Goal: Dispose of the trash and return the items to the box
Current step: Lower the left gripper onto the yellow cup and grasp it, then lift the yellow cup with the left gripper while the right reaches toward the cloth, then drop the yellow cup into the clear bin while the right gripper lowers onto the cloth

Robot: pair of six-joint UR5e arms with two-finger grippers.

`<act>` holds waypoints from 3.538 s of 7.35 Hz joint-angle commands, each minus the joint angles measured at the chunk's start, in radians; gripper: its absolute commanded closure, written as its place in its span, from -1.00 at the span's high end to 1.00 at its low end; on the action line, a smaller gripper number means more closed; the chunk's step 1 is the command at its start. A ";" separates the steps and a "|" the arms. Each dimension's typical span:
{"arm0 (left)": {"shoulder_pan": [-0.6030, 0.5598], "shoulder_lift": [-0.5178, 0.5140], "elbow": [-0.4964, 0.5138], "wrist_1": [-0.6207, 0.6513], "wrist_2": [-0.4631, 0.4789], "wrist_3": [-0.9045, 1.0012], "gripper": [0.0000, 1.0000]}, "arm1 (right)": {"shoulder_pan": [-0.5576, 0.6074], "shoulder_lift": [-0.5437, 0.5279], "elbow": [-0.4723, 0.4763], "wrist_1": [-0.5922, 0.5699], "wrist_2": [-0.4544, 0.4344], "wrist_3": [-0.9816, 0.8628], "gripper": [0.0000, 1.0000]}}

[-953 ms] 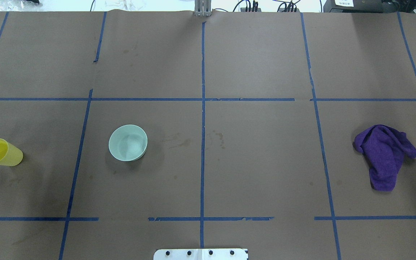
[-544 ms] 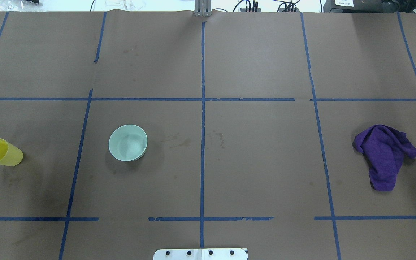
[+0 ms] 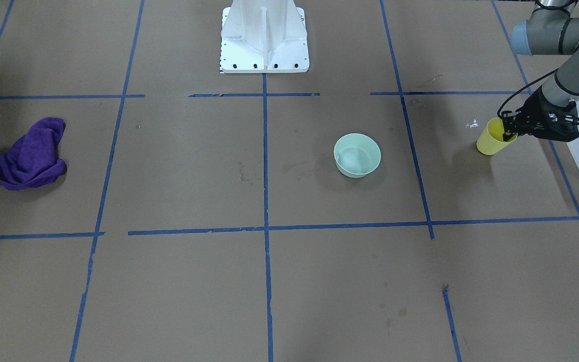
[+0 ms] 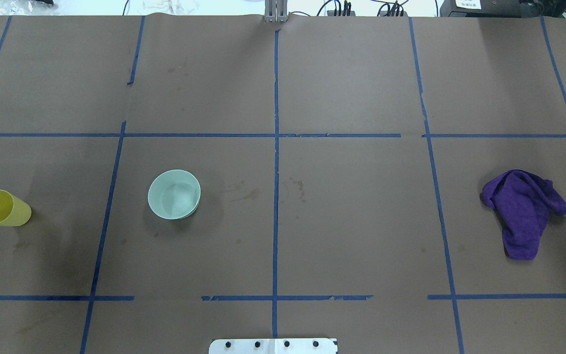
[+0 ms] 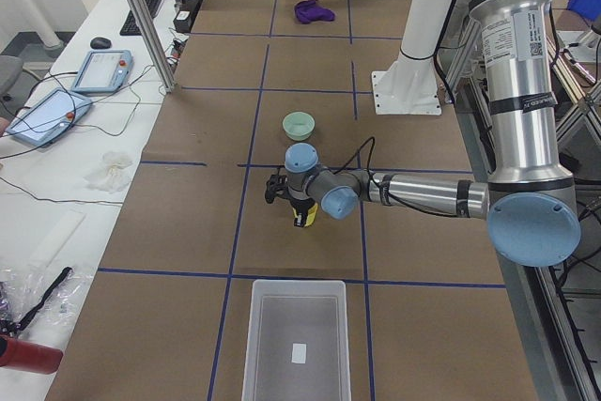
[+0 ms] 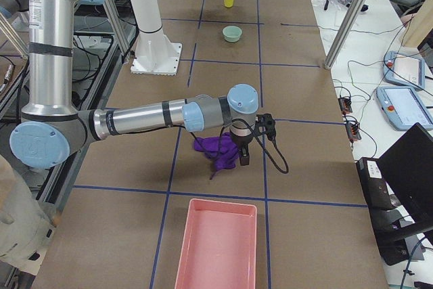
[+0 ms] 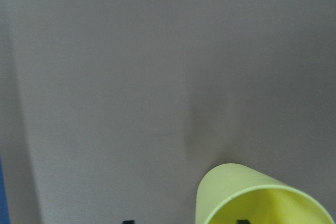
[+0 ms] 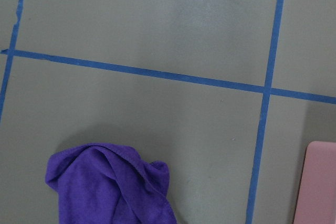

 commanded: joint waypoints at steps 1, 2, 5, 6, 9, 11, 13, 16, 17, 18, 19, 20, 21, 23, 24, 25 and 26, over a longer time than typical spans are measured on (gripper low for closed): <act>-0.008 -0.001 -0.031 0.000 0.000 0.003 -1.00 | -0.021 0.001 0.002 0.014 0.015 0.036 1.00; -0.012 0.010 -0.077 0.000 0.000 0.003 -1.00 | -0.034 0.007 0.002 0.015 0.015 0.054 1.00; -0.167 0.005 -0.169 0.007 -0.003 0.016 -1.00 | -0.121 0.002 0.000 0.161 0.003 0.250 1.00; -0.219 0.008 -0.178 0.008 -0.039 0.117 -1.00 | -0.170 -0.001 0.000 0.217 -0.003 0.313 1.00; -0.328 0.010 -0.145 0.010 -0.089 0.333 -1.00 | -0.366 -0.027 -0.012 0.383 -0.144 0.464 1.00; -0.446 0.010 -0.056 0.010 -0.083 0.554 -1.00 | -0.449 -0.027 -0.012 0.393 -0.242 0.458 1.00; -0.564 0.014 0.011 0.016 -0.057 0.755 -1.00 | -0.477 -0.027 -0.030 0.394 -0.270 0.382 1.00; -0.608 0.022 0.192 0.014 0.026 0.928 -1.00 | -0.486 -0.019 -0.047 0.394 -0.267 0.377 1.00; -0.608 0.057 0.199 0.017 0.025 0.931 -1.00 | -0.486 -0.018 -0.047 0.394 -0.263 0.377 1.00; -0.605 0.063 0.248 0.019 0.020 0.928 -1.00 | -0.486 -0.016 -0.047 0.394 -0.263 0.378 1.00; -0.603 0.053 0.292 0.025 0.015 0.919 -1.00 | -0.486 -0.016 -0.047 0.394 -0.263 0.378 1.00; -0.601 0.042 0.296 0.084 0.014 0.914 -1.00 | -0.486 -0.015 -0.047 0.394 -0.263 0.378 1.00; -0.601 0.033 0.308 0.098 0.000 0.915 -1.00 | -0.486 -0.015 -0.047 0.394 -0.261 0.378 1.00; -0.598 -0.010 0.363 0.097 -0.077 0.915 -1.00 | -0.486 -0.015 -0.047 0.394 -0.263 0.378 1.00; -0.597 -0.012 0.380 0.096 -0.099 0.917 -1.00 | -0.485 -0.013 -0.047 0.394 -0.261 0.378 1.00; -0.595 -0.012 0.386 0.096 -0.106 0.917 -0.91 | -0.486 -0.013 -0.047 0.394 -0.261 0.380 1.00; -0.592 -0.013 0.400 0.094 -0.107 0.917 -0.75 | -0.486 -0.013 -0.049 0.394 -0.261 0.380 1.00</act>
